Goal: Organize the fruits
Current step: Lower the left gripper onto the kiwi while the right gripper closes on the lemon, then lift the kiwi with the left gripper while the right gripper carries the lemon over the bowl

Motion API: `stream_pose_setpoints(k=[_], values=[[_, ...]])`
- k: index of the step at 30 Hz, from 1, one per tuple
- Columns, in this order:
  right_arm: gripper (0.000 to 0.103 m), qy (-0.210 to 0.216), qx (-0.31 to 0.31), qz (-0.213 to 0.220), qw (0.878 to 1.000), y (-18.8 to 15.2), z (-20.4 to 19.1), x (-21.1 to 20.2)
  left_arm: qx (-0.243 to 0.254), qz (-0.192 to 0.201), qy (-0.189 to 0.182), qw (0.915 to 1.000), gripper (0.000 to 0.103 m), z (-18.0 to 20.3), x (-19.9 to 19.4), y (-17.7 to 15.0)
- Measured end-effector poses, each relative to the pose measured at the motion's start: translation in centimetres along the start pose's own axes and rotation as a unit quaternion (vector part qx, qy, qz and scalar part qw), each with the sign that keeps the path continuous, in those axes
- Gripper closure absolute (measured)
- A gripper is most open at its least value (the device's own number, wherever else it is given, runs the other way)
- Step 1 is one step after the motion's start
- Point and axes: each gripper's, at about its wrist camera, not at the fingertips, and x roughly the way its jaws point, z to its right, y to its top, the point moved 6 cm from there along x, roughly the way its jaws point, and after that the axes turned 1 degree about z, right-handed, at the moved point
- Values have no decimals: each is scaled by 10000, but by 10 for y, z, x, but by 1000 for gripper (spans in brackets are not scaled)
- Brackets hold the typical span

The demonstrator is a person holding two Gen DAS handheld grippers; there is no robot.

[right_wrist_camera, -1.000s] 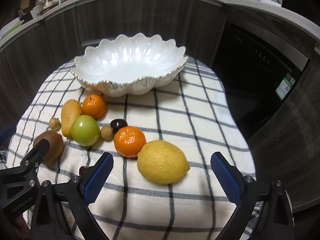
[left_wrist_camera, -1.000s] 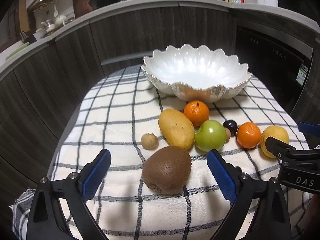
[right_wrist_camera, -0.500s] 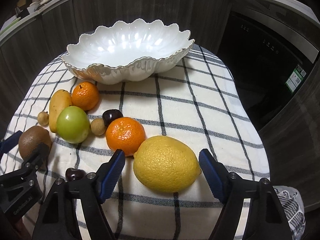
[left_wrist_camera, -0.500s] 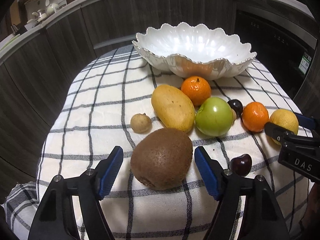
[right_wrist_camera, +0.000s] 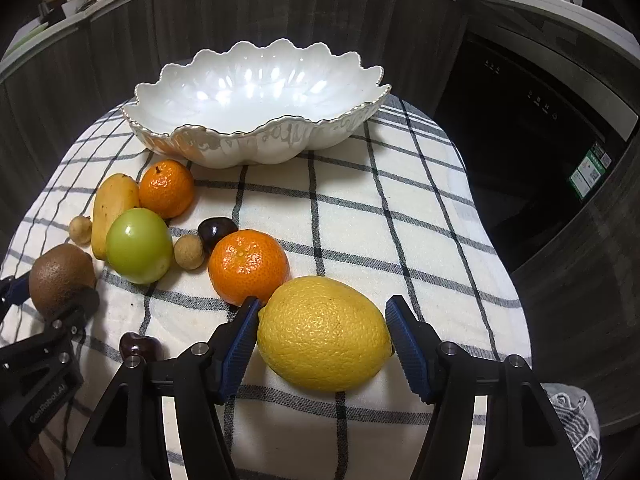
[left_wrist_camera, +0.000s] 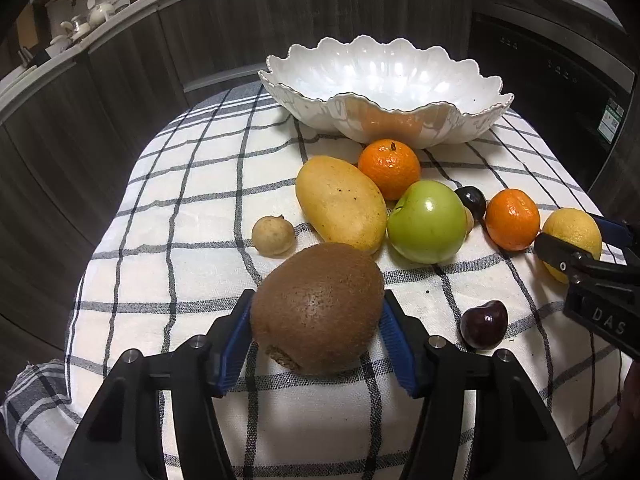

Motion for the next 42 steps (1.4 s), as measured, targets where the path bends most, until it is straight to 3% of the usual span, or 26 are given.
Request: stream_pose_setpoints(k=[11,18,42], values=[[38,-150,-107,-62,9998,-5,3,12,-85,63,9,9999,44,-1,-1,0],[41,9,-75,-30,10000,-5,4,10,-148,42,-53,9999,45,0,-4,-1],[41,249,61,401,9989,24,2,-42,-138,729,-1,9972,45,-2,-50,40]])
